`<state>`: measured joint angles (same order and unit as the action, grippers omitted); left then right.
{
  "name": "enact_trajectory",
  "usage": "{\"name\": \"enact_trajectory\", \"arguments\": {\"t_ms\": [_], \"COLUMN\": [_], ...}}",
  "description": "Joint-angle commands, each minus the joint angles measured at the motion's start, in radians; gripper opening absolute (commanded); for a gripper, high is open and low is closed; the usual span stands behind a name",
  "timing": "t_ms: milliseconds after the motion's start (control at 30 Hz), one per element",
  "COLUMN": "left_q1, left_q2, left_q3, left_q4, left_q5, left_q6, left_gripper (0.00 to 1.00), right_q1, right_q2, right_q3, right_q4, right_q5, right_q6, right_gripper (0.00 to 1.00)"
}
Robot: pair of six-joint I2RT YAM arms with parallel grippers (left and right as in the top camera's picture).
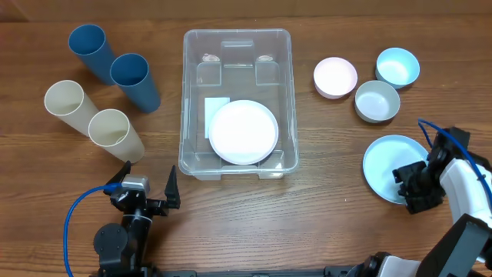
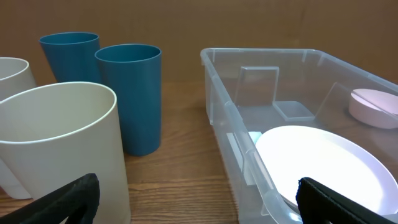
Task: Pack container
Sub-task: 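Release the white plate and move the right gripper to the light-blue plate, then lift the light-blue plate with the right gripper and lower it into the bin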
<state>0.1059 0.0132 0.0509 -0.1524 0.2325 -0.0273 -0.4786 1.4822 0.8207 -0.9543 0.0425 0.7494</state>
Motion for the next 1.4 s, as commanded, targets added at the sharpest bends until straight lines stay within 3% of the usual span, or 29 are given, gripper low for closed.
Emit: {"name": "enact_trajectory", "arguments": {"t_ms": [0, 200, 433, 500, 600, 633, 967, 1367], "left_q1": [0.007, 0.007, 0.007, 0.007, 0.007, 0.007, 0.007, 0.007], "left_q2": [-0.009, -0.009, -0.009, -0.009, -0.009, -0.009, -0.009, -0.009], "left_q3": [-0.006, -0.006, -0.006, -0.006, -0.006, -0.006, -0.006, -0.006], "left_q4": [0.003, 0.003, 0.003, 0.003, 0.003, 0.003, 0.003, 0.003], "left_q5": [0.012, 0.012, 0.012, 0.012, 0.012, 0.012, 0.012, 0.012], "left_q6": [-0.014, -0.014, -0.014, -0.014, -0.014, -0.014, -0.014, -0.014], "left_gripper": [1.00, 1.00, 1.00, 1.00, 1.00, 1.00, 1.00, 1.00], "right_q1": [-0.021, -0.046, -0.045, -0.045, -0.045, -0.045, -0.045, -0.013], "right_q2": [0.003, 0.003, 0.003, 0.003, 0.003, 0.003, -0.039, -0.249], "right_q3": [-0.018, -0.026, -0.164, -0.188, -0.192, -0.191, -0.129, 0.267], "right_q4": [-0.003, 0.010, 0.171, 0.195, 0.203, 0.208, 0.176, -0.208], "right_q5": [0.014, 0.015, 0.014, 0.015, 0.003, -0.001, -0.098, -0.149], "right_q6": [0.041, 0.063, 0.066, 0.067, 0.066, 0.066, -0.015, -0.270], "right_gripper": [0.63, 0.62, 0.49, 0.40, 0.06, 0.04, 0.04, 0.04]}}
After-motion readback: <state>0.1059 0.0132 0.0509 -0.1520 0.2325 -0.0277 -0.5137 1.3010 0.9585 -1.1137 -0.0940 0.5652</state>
